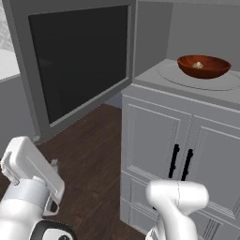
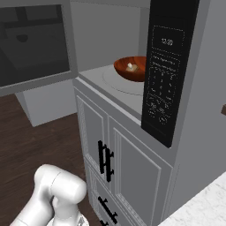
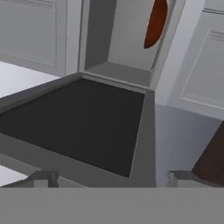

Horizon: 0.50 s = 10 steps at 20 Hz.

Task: Pick the mushroom from the sink and place it in the bowl. Then pick the bowl and place it in the microwave. Then close the microwave door and press the start button.

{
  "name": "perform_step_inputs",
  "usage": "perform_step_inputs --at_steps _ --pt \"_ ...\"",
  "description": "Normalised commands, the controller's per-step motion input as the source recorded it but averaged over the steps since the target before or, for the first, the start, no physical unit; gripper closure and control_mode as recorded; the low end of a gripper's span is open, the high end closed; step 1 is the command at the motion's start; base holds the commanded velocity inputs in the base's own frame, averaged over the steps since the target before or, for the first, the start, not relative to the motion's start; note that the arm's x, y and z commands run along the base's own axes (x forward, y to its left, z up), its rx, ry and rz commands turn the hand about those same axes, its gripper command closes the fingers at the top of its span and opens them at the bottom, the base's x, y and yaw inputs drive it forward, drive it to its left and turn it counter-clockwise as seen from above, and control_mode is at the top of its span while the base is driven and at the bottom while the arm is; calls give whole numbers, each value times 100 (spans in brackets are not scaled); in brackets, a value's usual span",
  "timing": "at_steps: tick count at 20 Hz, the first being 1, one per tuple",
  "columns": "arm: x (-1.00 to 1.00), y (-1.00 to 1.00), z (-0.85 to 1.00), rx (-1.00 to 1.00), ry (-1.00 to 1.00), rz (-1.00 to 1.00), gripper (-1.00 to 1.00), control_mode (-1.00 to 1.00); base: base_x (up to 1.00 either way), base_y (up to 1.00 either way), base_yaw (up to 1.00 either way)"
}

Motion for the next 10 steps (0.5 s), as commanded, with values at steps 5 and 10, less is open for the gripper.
perform_step_inputs --at_steps 5,10 --pt "43 48 -26 11 0 0 -100 -100 0 0 0" --pt "56 41 -22 12 2 0 -100 -100 0 0 0"
